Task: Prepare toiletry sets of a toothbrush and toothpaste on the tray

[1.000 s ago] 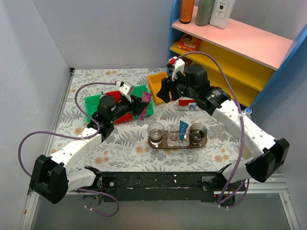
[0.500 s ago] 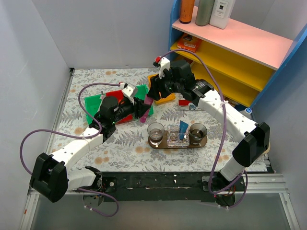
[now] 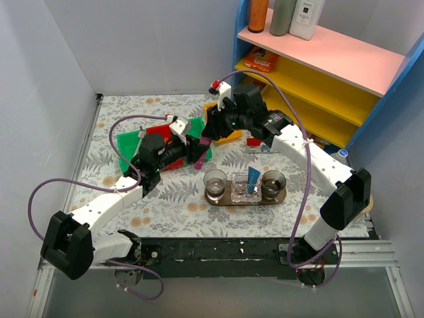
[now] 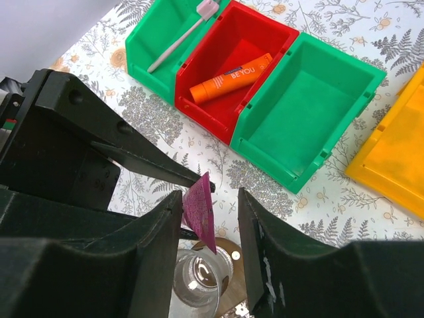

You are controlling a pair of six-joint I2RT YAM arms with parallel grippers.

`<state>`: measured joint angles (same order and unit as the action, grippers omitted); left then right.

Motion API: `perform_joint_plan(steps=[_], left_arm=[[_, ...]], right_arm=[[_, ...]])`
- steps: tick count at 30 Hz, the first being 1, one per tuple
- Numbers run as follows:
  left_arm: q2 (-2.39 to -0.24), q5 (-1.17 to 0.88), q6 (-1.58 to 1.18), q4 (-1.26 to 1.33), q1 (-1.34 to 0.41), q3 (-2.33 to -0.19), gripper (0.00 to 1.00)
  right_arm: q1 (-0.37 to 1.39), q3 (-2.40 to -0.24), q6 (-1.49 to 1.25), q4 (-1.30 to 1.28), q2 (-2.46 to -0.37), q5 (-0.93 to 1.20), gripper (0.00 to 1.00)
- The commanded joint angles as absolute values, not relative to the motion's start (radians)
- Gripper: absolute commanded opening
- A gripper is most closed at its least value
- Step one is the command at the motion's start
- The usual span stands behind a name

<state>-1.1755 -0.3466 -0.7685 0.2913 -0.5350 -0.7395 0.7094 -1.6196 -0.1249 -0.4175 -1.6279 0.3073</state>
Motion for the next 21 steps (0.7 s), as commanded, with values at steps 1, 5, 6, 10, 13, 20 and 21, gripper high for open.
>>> perform_joint_plan(steps=[1,5,6,10,13,20,21], left_arm=[[-1.152,-0.328,-0.752,0.319,-0.546,-0.746,0.0],[-1.141,-0.319,-0.75,0.322,-0.549,-0.741,0.0],[-1.138,-0.318,-0.75,0.325,-0.549,-0.739,0.0],[-1.138,-0.313,-0.747,0.325,-0.551,-0.739,0.0],[-1.135,-0.313,-0.746,0.325,-0.552,-0.739,0.0],[-1.123,-0.299,-0.744,0.324,-0.555,-0.733,0.0],[-1.12,-0.292,-0.744,0.325,-0.555,-0.735,0.0]], right_arm=[[0.716,-1.605,-0.127,-0.399,-1.628,0.334,0.46],[0.716,-1.606,-0.127,-0.403,-1.637,0.339,0.45],[0.716,-1.606,-0.127,-0.405,-1.64,0.339,0.44],[0.716,-1.608,-0.129,-0.403,-1.646,0.35,0.32],[0.716,-1.611,-0.135,-0.4,-1.646,0.356,0.16],[0.716,-1.611,-0.149,-0.381,-1.646,0.356,0.01],[0.716,-1.608,-0.15,-0.371,-1.638,0.353,0.01]])
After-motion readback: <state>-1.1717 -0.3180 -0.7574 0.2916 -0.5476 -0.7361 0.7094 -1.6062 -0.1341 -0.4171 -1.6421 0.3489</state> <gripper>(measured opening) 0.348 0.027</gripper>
